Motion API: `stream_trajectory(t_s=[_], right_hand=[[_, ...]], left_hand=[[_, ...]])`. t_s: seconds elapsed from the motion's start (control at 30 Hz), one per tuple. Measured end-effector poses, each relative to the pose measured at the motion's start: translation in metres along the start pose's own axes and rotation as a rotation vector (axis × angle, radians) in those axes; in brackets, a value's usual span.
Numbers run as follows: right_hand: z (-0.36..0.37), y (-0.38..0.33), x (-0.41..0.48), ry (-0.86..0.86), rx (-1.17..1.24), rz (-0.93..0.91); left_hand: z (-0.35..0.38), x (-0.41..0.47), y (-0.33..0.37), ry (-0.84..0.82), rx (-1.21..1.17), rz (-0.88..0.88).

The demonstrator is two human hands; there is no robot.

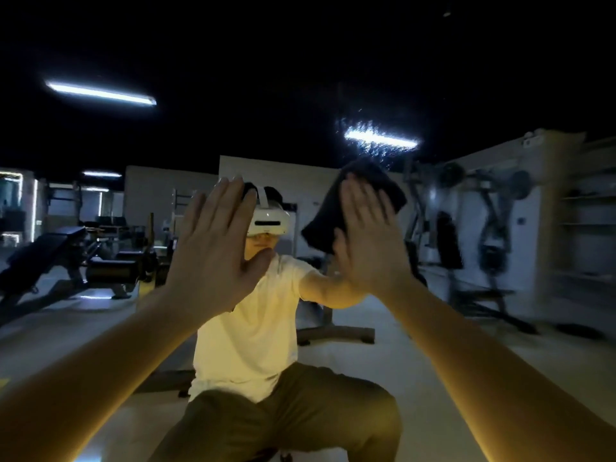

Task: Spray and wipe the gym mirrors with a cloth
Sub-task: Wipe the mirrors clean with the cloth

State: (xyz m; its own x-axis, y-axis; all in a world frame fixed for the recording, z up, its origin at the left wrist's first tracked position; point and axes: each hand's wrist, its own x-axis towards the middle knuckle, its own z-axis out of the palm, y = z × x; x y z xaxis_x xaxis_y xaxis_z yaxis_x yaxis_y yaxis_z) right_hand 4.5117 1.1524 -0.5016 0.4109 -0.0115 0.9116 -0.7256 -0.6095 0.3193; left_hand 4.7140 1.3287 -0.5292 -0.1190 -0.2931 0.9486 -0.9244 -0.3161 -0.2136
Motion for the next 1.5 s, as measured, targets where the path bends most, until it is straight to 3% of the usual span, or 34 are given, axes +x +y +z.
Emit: stream_trajectory(t_s=[0.13, 0.3, 0.4, 0.53, 0.63, 0.7, 0.97, 1.13, 1.3, 1.4, 1.5], right_hand=[[-0.008, 0.055, 0.003, -0.022, 0.013, 0.321], [-0.012, 0.011, 0.036, 0.061, 0.167, 0.570], [-0.013, -0.036, 0.056, 0.115, 0.167, 0.398], [-0.016, -0.079, 0.074, 0.103, 0.158, 0.036], [-0.017, -0.058, 0.072, 0.084, 0.081, -0.163], [-0.014, -0.025, 0.070, 0.087, 0.021, -0.195], [-0.008, 0.125, 0.048, 0.041, 0.031, 0.275], [-0.012, 0.098, 0.073, 0.064, 0.107, 0.549], [-0.023, 0.019, 0.120, 0.127, 0.094, 0.313], [-0.026, -0.025, 0.137, 0.134, 0.078, -0.009], [-0.027, -0.025, 0.142, 0.131, 0.047, -0.280]], left_hand=[[0.013, 0.012, 0.006, -0.057, 0.086, -0.015], [0.014, 0.009, 0.005, -0.039, 0.133, 0.015], [0.012, 0.008, 0.002, -0.055, 0.140, 0.032], [0.002, 0.008, -0.001, -0.047, 0.123, -0.002], [-0.011, 0.016, 0.004, 0.035, 0.094, -0.094], [-0.013, 0.026, 0.010, 0.077, 0.086, -0.095], [0.017, 0.072, 0.039, 0.031, 0.169, -0.116], [0.020, 0.071, 0.038, 0.033, 0.209, -0.114], [0.016, 0.068, 0.028, 0.015, 0.171, -0.082], [0.004, 0.065, 0.024, 0.115, 0.121, -0.141], [-0.004, 0.073, 0.025, 0.223, 0.052, -0.203]])
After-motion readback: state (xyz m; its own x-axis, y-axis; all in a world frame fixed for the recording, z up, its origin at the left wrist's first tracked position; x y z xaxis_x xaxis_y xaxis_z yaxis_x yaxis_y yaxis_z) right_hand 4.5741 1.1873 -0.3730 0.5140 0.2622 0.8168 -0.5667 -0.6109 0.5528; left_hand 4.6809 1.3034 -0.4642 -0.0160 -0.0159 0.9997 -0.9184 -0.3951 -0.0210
